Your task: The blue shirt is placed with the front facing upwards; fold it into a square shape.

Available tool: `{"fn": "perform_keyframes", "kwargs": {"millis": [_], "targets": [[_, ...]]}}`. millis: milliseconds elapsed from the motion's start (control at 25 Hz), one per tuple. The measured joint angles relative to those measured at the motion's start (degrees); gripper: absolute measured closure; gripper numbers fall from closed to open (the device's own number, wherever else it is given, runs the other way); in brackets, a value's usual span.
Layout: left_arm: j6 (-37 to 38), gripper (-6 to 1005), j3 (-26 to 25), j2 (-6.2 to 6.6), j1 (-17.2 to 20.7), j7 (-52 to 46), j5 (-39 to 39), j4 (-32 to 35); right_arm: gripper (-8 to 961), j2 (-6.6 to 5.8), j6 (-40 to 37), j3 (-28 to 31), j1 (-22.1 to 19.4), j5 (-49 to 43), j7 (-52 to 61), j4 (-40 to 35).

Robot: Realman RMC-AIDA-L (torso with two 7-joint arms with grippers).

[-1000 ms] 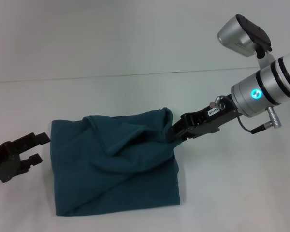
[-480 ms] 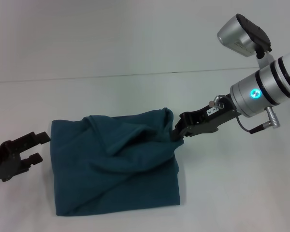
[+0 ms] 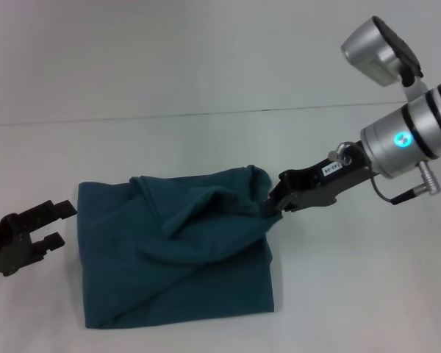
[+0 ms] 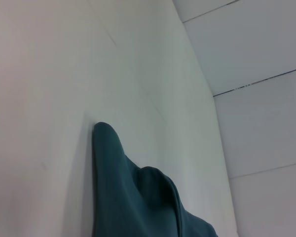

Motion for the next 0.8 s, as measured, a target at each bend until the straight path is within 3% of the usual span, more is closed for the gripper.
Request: {"fn": "perform_keyframes", "kwargs": {"millis": [240,800], "targets": [[0.0,153,0.0,0.0,0.2,0.0,0.0,0.0,904,-0.32,-5.8,2.4,-0.4,0.3,-0.4,-0.2],[-0.1,153,0.0,0.0,0.3,0.1,0.0,0.0,860,0.33,-6.1,-0.5,-2.3,-2.1,-1.9,5.1]]}}
